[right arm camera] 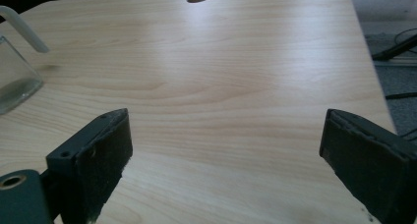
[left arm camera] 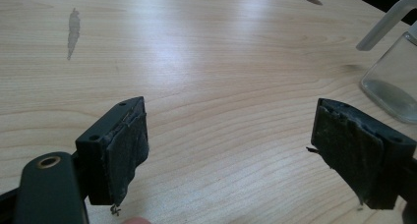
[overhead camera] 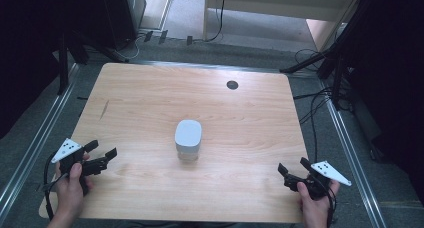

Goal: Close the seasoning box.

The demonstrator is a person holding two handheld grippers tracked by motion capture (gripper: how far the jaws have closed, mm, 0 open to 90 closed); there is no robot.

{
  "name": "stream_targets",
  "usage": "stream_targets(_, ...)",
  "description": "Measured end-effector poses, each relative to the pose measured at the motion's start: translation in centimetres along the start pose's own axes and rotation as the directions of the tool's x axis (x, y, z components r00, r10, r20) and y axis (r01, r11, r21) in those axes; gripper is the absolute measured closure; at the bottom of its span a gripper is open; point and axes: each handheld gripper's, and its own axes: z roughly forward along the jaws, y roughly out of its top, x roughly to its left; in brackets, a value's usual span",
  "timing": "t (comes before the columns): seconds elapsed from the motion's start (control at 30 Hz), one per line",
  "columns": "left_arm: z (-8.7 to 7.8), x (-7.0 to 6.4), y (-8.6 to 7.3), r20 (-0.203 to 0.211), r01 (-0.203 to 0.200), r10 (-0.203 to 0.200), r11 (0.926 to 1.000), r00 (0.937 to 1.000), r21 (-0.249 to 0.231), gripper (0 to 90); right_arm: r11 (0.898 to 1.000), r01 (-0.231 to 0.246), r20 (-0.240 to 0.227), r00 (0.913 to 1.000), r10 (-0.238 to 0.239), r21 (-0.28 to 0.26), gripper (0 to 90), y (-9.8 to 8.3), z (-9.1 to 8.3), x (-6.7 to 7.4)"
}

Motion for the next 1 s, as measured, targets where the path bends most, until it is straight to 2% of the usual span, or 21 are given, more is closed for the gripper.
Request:
stream_targets(0.13,0.0,0.0,0.0,-0.001,0.0,0.0,1.0,1.0,0.0,13.9,1.0,-0.012,0.015,0.9998,0.012,0.001,6.3,-0.6,-0.8,-0.9)
stream_targets(0.17,0.0,0.0,0.0,-0.001,-0.001,0.001,1.0,1.0,0.001,13.9,1.0,-0.019,0.032,0.9993,0.019,0.005,8.3,-1.0,-1.4,-1.4)
stream_targets(0.3,0.0,0.0,0.0,-0.003,-0.005,0.005,1.0,1.0,0.001,13.9,1.0,-0.008,0.065,0.9979,0.007,0.007,12.8,-1.7,-2.0,-2.0)
stream_targets(0.4,0.0,0.0,0.0,-0.003,-0.006,0.006,1.0,1.0,0.002,14.0,1.0,-0.021,0.057,0.9981,0.022,-0.01,12.7,-2.0,-2.5,-2.3)
stream_targets(0.43,0.0,0.0,0.0,-0.003,-0.006,0.006,1.0,1.0,0.003,13.9,0.999,-0.04,0.058,0.9974,0.041,-0.02,12.8,-2.1,-2.7,-2.5)
stream_targets(0.6,0.0,0.0,0.0,-0.003,-0.003,0.003,1.0,1.0,0.0,13.9,0.999,-0.027,0.072,0.9969,0.031,-0.047,13.3,-2.3,-2.9,-2.3)
stream_targets(1.0,0.0,0.1,0.0,-0.008,0.003,-0.003,1.0,1.0,0.005,14.0,0.994,-0.102,0.053,0.9932,0.104,-0.04,15.7,-2.4,-3.1,-3.0)
